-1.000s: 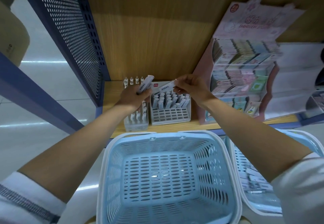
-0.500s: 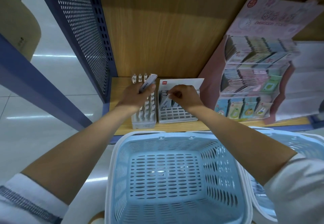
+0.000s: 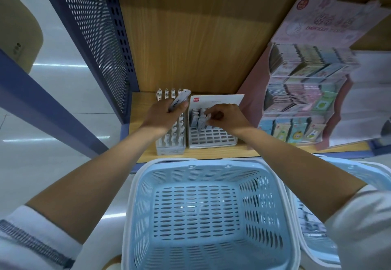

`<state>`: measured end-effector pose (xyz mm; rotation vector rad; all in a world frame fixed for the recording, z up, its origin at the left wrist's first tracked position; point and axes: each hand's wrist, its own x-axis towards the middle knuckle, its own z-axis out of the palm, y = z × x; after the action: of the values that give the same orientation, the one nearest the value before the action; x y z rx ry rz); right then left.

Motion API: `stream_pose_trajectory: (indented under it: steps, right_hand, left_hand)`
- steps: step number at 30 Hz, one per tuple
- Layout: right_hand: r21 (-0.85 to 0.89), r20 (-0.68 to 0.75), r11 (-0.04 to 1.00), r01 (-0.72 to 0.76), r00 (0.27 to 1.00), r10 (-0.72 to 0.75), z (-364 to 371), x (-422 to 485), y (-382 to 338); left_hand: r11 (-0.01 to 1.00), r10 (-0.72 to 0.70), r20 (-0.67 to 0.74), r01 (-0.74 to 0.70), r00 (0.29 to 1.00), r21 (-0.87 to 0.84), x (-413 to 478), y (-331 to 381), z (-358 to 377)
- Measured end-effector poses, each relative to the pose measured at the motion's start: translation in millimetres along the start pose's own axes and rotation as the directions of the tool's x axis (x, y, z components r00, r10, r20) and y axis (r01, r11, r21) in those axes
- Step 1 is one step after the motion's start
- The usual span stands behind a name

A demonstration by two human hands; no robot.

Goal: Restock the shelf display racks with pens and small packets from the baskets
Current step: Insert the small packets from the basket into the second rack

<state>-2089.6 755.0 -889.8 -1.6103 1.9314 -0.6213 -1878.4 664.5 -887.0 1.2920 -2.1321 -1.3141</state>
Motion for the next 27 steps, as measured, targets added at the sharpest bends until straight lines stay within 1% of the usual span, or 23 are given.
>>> stream_pose_trajectory:
  steps: [3,9,14,20,27]
  right_hand:
    - [-0.029,-0.012,1.0,0.003,1.0,-0.004,3,0,0]
    - [-0.113,-0.081,0.988,0.103,0.99,-0.113,18,6,-9]
    - [-0.272,-0.043,0.952,0.143,0.986,-0.16,28,10,-10]
    - [-0.295,-0.07,0.948,0.121,0.986,-0.148,34,12,-6]
    - [-0.325,-0.053,0.932,0.162,0.981,-0.189,37,15,-4]
  left_hand:
    - [1.0,0.0,0.002,0.0,1.0,-0.003,-1,2,2]
    - [1.0,0.003,-0.011,-0.003,1.0,0.021,-4,0,0]
    - [1.0,0.014,-0.017,-0.014,1.0,0.013,-5,0,-3]
    - [0.999,0.036,-0.013,-0.036,0.999,0.015,-4,0,-4]
    - [0.999,0.05,-0.022,-0.049,0.999,0.02,-5,1,-4]
